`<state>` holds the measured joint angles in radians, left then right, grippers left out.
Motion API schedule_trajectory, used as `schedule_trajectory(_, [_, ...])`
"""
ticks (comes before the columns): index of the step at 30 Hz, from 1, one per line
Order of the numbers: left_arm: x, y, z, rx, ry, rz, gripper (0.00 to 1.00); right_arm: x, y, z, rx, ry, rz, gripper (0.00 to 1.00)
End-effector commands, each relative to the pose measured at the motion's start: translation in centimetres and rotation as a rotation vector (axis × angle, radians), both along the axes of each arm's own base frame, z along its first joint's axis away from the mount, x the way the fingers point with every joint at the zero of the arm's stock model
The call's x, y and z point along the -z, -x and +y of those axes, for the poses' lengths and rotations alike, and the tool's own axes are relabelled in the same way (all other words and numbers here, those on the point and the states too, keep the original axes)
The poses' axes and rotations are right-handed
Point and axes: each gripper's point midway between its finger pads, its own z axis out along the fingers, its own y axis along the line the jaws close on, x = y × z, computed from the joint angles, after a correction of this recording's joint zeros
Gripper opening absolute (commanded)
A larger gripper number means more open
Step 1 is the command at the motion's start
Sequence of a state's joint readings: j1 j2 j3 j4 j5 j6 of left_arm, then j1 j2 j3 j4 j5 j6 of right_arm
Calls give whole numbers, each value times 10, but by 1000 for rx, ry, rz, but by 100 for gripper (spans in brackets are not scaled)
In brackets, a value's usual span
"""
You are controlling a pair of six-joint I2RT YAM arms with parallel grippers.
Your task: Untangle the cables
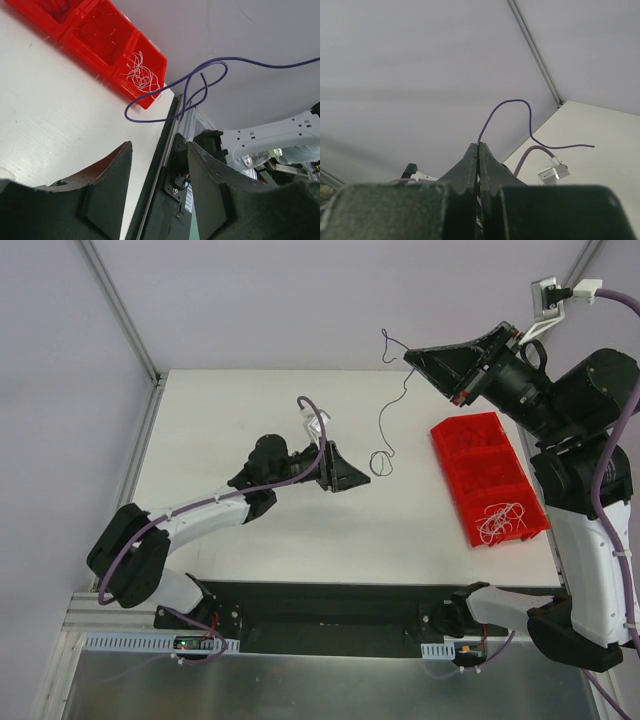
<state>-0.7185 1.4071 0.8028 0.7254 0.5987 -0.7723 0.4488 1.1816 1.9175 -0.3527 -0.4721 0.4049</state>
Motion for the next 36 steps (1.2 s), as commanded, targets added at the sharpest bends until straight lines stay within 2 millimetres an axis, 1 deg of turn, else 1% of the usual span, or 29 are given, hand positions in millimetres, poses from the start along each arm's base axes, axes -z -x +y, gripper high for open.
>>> schedule_trajectory(1, [-41,0,-18,55,98,-89,47,-37,28,-9,-27,-70,-101,0])
schedule_trajectory(6, [-33,-10,-24,30,91,-87,46,-39,30,-10,-28,-68,-105,0])
schedule_trajectory(11, [-26,-20,-24,-4,74,-88,45,-38,31,-11,-28,-69,-104,0])
schedule_trajectory(15, [-22,-28,-24,-44,64,-90,50,-39,32,-10,-33,-71,-105,0])
schedule_trajectory(17, [-18,-29,-25,-44,55,-92,51,-39,33,-11,-32,-67,-108,0])
schedule_trajectory(19, [-18,-28,-26,-32,55,-102,50,-38,32,-11,-33,-63,-105,0])
schedule_trajectory(21, [-17,-27,-25,-30,57,-110,43,-37,32,-10,-32,-60,-105,0])
schedule_trajectory(23, [-18,-24,-23,-19,71,-129,41,-36,31,-10,-32,-59,-102,0])
schedule_trajectory(25, [-21,-19,-20,-12,99,-143,46,-37,32,-11,-33,-59,-106,0])
schedule_trajectory(28, [-34,-8,-14,9,167,-193,55,-36,32,-11,-29,-56,-107,0])
schedule_trajectory(30, [-39,-3,-12,25,195,-202,57,-35,31,-10,-33,-54,-102,0])
schedule_trajectory(32, [-42,-5,-11,15,206,-187,56,-34,30,-9,-38,-55,-99,0])
schedule_trajectory(36, [-51,-8,-9,23,257,-181,48,-31,31,-8,-43,-55,-93,0])
